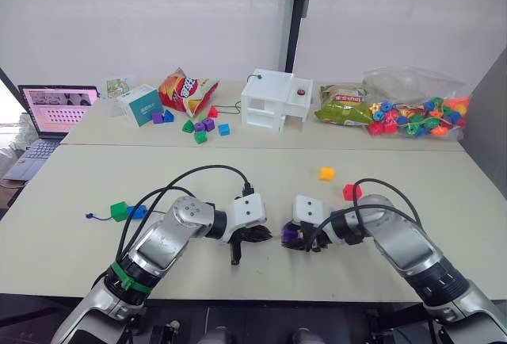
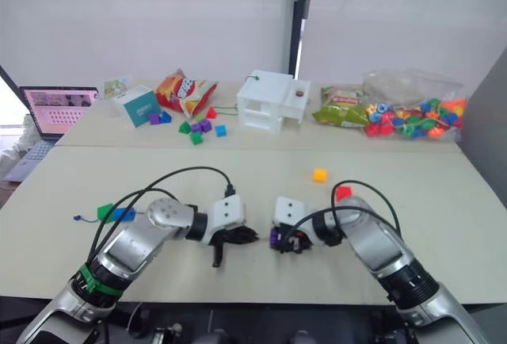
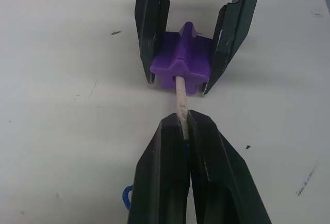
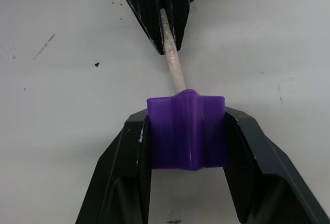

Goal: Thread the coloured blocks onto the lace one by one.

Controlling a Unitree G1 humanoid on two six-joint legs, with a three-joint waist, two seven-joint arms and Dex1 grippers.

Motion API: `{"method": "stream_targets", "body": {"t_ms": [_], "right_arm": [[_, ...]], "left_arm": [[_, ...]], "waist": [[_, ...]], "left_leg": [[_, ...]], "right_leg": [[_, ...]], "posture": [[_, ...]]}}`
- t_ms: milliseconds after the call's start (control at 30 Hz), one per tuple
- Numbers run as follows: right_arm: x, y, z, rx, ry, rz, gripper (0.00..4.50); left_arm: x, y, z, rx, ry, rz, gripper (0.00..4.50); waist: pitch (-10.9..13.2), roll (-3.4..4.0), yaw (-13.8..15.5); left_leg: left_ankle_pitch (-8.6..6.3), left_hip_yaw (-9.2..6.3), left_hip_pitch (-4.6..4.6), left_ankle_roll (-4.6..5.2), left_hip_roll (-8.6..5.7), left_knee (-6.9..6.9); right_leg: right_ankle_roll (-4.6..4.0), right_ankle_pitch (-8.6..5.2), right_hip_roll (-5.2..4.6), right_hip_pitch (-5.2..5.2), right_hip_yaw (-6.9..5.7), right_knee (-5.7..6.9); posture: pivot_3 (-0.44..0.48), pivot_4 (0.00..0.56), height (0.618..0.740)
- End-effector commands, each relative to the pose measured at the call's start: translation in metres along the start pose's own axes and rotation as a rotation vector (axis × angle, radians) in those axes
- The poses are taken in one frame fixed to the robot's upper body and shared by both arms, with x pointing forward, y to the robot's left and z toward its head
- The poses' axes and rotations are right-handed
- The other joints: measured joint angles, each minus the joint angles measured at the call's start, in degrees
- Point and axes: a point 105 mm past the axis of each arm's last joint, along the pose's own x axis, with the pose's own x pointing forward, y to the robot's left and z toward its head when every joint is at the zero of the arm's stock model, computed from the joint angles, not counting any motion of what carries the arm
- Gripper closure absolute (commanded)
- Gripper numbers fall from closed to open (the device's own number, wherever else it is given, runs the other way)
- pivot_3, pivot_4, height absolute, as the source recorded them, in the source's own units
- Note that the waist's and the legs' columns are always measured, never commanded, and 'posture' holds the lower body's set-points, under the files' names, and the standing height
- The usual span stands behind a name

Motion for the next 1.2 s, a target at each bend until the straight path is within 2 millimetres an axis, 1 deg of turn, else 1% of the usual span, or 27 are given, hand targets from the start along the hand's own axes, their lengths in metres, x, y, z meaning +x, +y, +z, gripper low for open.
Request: {"method": "stream_targets", "body": {"t_ms": [33, 100, 267, 367, 533, 633, 800, 867, 1000, 1100, 1200], "right_arm": [[-0.001, 0.001, 0.012, -0.033, -0.031, 0.001, 3.13], [-0.001, 0.001, 0.012, -0.03, -0.031, 0.0, 3.13], [-0.001, 0.005, 0.011, -0.028, -0.029, 0.013, 3.13], [-0.001, 0.007, 0.011, -0.025, -0.026, 0.023, 3.13], [-0.002, 0.019, 0.007, -0.035, 0.005, 0.092, 3.13], [-0.001, 0.019, 0.008, -0.035, 0.014, 0.094, 3.13], [0.002, 0.016, 0.011, -0.025, 0.015, 0.081, 3.13], [0.004, 0.015, 0.012, -0.02, 0.016, 0.075, 3.13], [0.005, 0.015, 0.011, -0.009, 0.025, 0.074, 3.13], [0.005, 0.014, 0.009, -0.003, 0.037, 0.065, 3.13], [0.004, 0.013, 0.01, -0.004, 0.036, 0.068, 3.13]], "left_arm": [[0.007, -0.003, 0.019, 0.049, -0.049, -0.02, 4.5], [0.009, -0.002, 0.02, 0.052, -0.052, -0.022, 4.5], [0.014, -0.003, 0.03, 0.052, -0.107, -0.033, 4.5], [0.014, -0.004, 0.031, 0.074, -0.106, -0.047, 4.5], [0.006, -0.002, 0.025, 0.147, -0.047, -0.095, 4.5], [0.005, -0.002, 0.026, 0.16, -0.033, -0.099, 4.5], [0.009, -0.004, 0.041, 0.144, -0.061, -0.077, 4.5], [0.013, -0.004, 0.044, 0.118, -0.077, -0.052, 4.5], [0.014, -0.004, 0.044, 0.093, -0.079, -0.027, 4.5], [0.01, -0.002, 0.045, 0.083, -0.081, -0.018, 4.5], [0.007, -0.003, 0.039, 0.079, -0.075, -0.024, 4.5]], "waist": [[0.0, 0.0, 0.06], [0.0, 0.0, 0.05], [0.0, 0.0, 0.07], [0.0, 0.0, 0.04], [0.0, 0.0, 0.01], [0.0, 0.0, 0.0], [0.0, 0.0, 0.02], [0.0, 0.0, 0.07], [0.0, 0.0, 0.04], [0.0, 0.0, 0.02], [0.0, 0.0, -0.03]], "left_leg": [[0.0, 0.0, 0.0, 0.0, -0.01, 0.0], [0.0, 0.0, 0.0, 0.0, -0.01, 0.01], [0.0, -0.01, 0.0, 0.0, -0.01, 0.01], [0.0, -0.01, 0.0, 0.0, -0.01, 0.01], [0.0, 0.0, -0.01, 0.0, -0.02, 0.02], [0.0, 0.0, 0.0, 0.0, -0.01, 0.01], [0.0, -0.01, 0.0, 0.0, -0.01, 0.03], [0.0, -0.01, 0.0, 0.0, -0.02, 0.03], [0.0, -0.02, 0.0, 0.0, -0.02, 0.05], [0.0, -0.03, 0.0, 0.0, -0.01, 0.05], [0.0, -0.02, 0.0, 0.0, 0.0, 0.05]], "right_leg": [[0.0, 0.0, 0.0, 0.0, 0.0, 0.0], [0.0, 0.0, -0.01, 0.01, 0.0, 0.0], [0.0, 0.0, -0.01, 0.02, 0.0, 0.0], [0.0, 0.0, -0.01, 0.02, 0.0, 0.0], [0.0, 0.0, -0.01, 0.02, -0.01, -0.01], [0.0, 0.0, 0.0, 0.01, 0.0, -0.01], [0.0, 0.0, 0.0, 0.02, 0.0, -0.01], [0.0, 0.0, 0.0, 0.02, 0.0, 0.0], [0.0, 0.0, 0.0, 0.04, -0.01, 0.01], [0.0, 0.0, 0.0, 0.03, -0.01, 0.02], [0.0, 0.0, 0.01, 0.02, -0.01, 0.01]], "posture": [[0.0, 0.15, 0.74], [0.0, 0.15, 0.74], [0.0, 0.15, 0.74], [0.0, 0.15, 0.74], [0.0, 0.15, 0.74], [0.0, 0.15, 0.74], [0.0, 0.15, 0.74], [0.0, 0.15, 0.74], [0.0, 0.15, 0.74], [0.0, 0.15, 0.74], [0.0, 0.15, 0.74]]}}
